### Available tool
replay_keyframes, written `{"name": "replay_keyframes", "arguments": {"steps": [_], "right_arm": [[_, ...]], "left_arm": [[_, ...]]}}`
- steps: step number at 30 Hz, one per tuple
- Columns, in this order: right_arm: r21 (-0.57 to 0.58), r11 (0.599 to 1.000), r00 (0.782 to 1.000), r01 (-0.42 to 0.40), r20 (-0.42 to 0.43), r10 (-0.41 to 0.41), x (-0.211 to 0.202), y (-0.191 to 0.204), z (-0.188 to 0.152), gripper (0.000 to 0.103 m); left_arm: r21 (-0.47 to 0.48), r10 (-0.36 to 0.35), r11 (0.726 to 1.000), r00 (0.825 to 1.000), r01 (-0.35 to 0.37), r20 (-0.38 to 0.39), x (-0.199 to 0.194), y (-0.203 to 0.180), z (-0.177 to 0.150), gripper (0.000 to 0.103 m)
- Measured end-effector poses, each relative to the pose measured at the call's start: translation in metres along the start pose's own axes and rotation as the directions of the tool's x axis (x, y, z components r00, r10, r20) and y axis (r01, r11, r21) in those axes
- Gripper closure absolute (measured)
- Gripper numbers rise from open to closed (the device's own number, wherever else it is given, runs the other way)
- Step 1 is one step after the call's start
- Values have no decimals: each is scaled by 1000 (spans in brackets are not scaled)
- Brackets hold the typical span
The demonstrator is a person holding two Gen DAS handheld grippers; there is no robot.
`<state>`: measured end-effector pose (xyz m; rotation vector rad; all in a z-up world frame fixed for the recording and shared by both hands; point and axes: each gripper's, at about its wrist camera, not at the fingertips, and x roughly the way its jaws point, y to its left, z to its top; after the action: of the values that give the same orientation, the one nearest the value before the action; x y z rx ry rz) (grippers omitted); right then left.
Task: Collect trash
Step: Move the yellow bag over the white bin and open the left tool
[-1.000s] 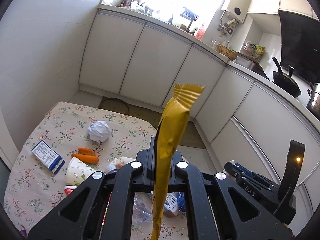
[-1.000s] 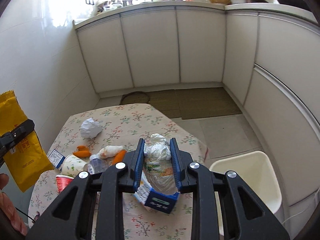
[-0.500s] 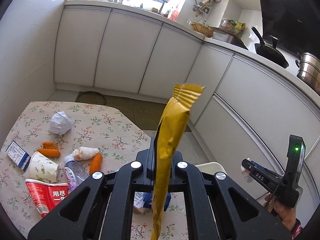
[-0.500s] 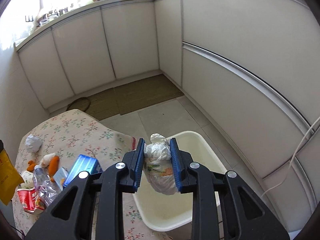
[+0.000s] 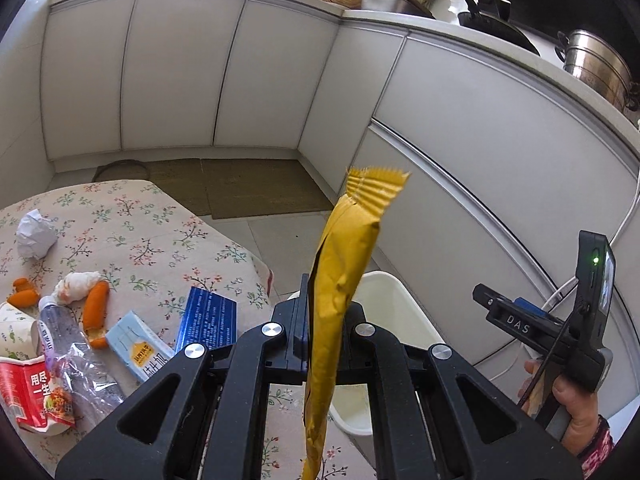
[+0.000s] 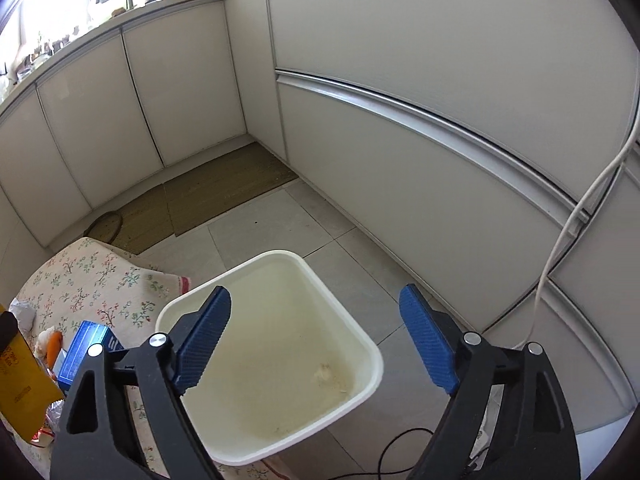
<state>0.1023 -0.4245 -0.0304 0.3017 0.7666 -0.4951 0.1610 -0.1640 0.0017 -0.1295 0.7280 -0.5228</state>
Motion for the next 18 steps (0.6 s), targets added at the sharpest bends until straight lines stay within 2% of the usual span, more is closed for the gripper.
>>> {"name": "replay_keyframes", "arguments": {"steps": [10,18], "right_arm": [[-13,999,999,39,-8,-39,2,-42,-3,19],[-8,999,999,46,-20,-46,7,-48,-3,17]], "left_arm": [[60,-19,998,996,24,-84,49,-32,-2,96],[131,-22,991,993,37,-114,76,-65,8,95]]}}
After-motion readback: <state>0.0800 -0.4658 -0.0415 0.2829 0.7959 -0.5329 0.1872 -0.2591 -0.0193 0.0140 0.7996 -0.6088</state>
